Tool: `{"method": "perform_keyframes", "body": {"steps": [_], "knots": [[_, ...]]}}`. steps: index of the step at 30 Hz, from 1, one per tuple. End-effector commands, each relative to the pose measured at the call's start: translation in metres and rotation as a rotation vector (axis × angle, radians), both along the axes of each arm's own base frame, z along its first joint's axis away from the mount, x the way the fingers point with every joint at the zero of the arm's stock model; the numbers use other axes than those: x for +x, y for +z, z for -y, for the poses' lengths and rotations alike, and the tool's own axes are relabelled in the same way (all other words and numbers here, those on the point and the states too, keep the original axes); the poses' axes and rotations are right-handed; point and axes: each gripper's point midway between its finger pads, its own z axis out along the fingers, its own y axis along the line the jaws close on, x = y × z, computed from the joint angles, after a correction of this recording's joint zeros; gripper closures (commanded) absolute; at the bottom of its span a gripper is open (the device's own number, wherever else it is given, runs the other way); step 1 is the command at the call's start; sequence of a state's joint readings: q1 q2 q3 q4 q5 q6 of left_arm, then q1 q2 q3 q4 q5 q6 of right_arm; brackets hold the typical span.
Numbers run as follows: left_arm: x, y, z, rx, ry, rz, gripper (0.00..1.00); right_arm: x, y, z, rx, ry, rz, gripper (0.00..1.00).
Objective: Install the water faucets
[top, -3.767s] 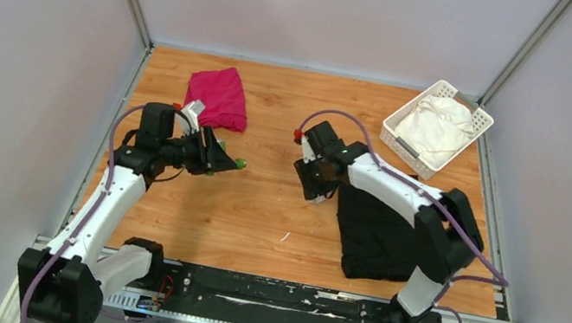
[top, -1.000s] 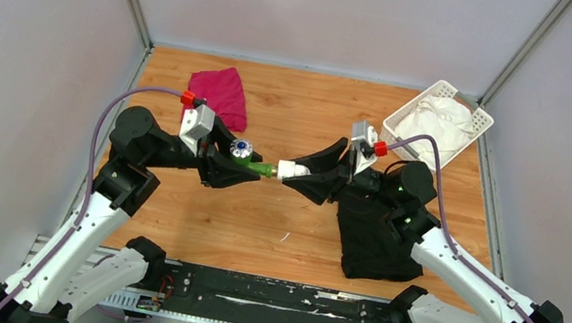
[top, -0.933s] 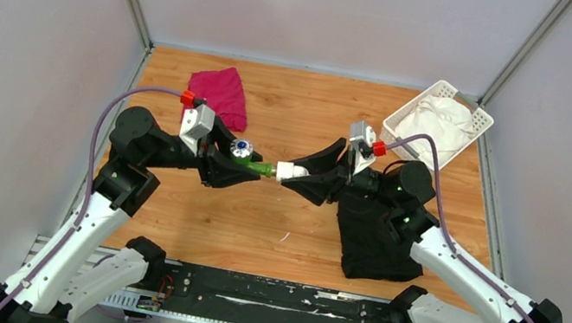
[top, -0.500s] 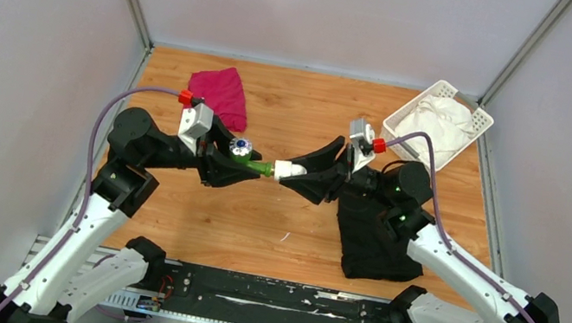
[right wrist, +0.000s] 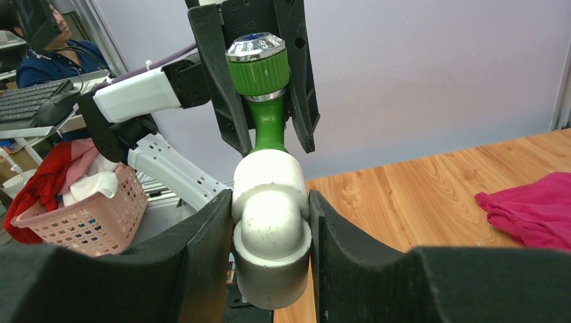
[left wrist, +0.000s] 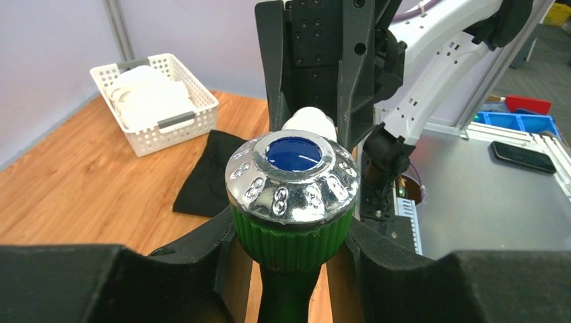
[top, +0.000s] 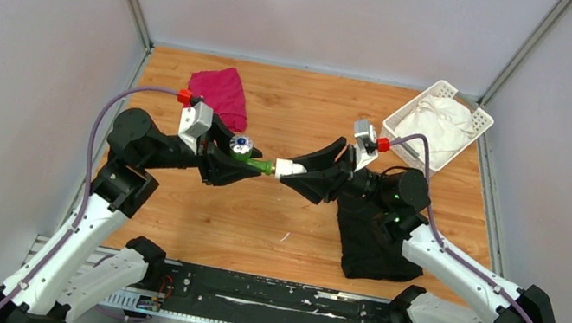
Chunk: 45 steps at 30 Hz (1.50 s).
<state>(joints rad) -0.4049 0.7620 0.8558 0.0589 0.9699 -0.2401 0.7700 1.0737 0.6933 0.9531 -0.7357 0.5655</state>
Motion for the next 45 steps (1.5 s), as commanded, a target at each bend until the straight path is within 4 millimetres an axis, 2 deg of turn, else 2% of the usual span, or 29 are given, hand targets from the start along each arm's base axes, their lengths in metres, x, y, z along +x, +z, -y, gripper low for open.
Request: {"method": "perform_keyframes", "body": {"steps": [1,10,22,40,45], "knots": [[0.001,-0.002,0.004,-0.007,0.005,0.001,1.0,-0.017,0.022,0.001,0.076,0.044,0.048,1.0],[-0.006,-0.001,0.009,-0.013,-0.004,0.013,1.0,-0.014,0.025,-0.003,0.08,0.024,0.025,1.0],[-0.014,0.002,0.011,-0.01,-0.044,0.043,1.0,-0.013,0.018,-0.011,-0.008,0.058,-0.06,1.0],[-0.014,-0.002,0.015,0.002,-0.057,0.069,1.0,-0.008,0.012,-0.024,-0.086,0.117,-0.172,1.0],[-0.009,-0.006,0.015,0.008,-0.035,0.071,1.0,-0.013,0.01,-0.028,-0.136,0.189,-0.213,1.0]]}}
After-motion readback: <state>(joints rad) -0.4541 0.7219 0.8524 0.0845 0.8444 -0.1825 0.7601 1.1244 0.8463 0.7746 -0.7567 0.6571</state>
